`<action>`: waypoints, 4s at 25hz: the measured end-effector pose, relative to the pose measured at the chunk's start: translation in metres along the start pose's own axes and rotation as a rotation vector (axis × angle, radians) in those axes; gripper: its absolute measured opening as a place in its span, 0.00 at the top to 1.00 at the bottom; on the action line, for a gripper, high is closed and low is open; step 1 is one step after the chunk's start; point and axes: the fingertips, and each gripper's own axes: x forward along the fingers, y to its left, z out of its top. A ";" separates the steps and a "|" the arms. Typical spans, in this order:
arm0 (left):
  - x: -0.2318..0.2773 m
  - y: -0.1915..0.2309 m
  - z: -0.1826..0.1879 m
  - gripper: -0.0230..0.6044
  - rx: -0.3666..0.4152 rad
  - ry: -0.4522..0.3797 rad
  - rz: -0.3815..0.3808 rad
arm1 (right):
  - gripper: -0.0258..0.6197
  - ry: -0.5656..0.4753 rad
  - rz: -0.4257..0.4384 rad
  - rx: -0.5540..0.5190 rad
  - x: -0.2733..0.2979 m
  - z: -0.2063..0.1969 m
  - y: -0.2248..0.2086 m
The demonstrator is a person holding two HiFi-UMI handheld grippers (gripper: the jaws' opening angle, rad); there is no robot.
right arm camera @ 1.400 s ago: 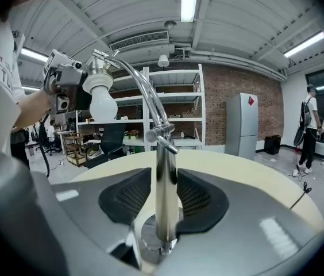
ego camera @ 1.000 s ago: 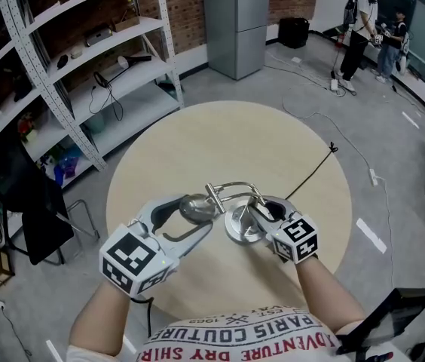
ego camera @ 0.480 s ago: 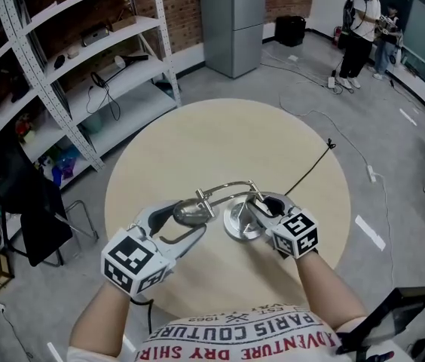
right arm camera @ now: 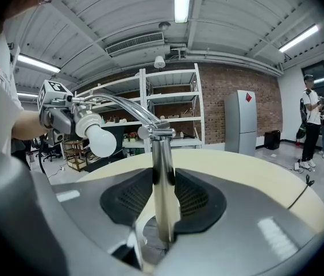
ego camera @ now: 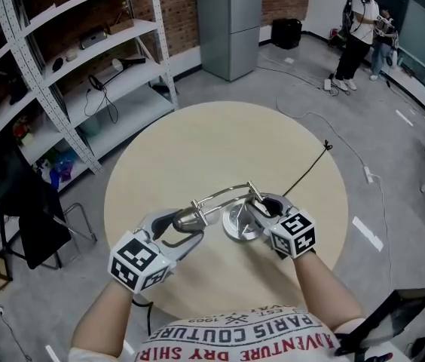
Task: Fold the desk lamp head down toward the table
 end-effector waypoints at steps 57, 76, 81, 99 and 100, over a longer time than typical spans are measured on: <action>0.082 -0.008 -0.111 0.56 -0.125 0.066 -0.128 | 0.78 -0.028 0.047 0.009 -0.004 -0.002 0.011; 0.109 -0.009 -0.119 0.56 -0.139 0.074 -0.146 | 0.78 -0.046 0.039 0.018 -0.003 0.000 0.009; 0.114 -0.008 -0.119 0.56 -0.139 0.070 -0.146 | 0.78 -0.047 0.039 0.017 -0.002 -0.002 0.005; 0.070 -0.010 -0.115 0.56 -0.156 0.001 -0.072 | 0.75 -0.029 0.011 -0.009 -0.040 -0.010 0.024; 0.066 -0.016 -0.113 0.56 -0.157 -0.010 -0.077 | 0.80 -0.032 0.018 -0.012 -0.045 -0.011 0.030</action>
